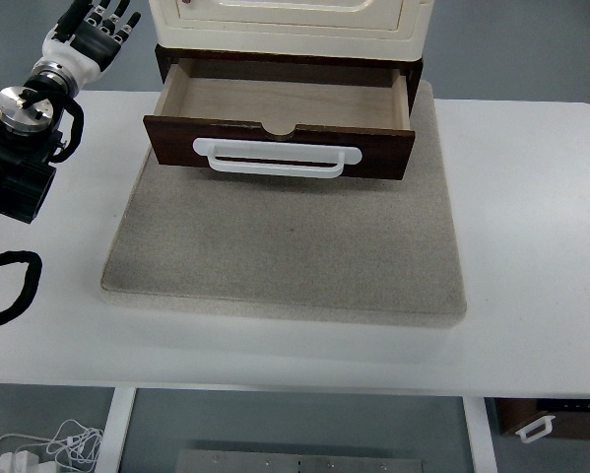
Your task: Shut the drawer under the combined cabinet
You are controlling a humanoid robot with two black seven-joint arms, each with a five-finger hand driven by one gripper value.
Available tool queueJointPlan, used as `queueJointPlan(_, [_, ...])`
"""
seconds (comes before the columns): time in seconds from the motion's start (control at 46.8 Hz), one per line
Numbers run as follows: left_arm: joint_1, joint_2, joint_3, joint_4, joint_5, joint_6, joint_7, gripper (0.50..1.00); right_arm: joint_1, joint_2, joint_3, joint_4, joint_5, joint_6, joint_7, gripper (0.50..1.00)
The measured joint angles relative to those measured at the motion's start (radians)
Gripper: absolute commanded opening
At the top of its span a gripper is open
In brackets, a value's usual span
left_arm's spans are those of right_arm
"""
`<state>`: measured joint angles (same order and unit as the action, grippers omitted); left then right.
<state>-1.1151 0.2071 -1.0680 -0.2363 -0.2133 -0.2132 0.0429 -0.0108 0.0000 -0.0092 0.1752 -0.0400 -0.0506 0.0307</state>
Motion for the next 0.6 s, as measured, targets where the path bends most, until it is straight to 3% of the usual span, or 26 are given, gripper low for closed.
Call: queueJointPlan(0.598, [0.000,0.001,-0.001,0.000,-0.004,-0.001,0.000,0.996,0.000,0.000,0.000,0.001,0.000,0.000,0.000,0.952])
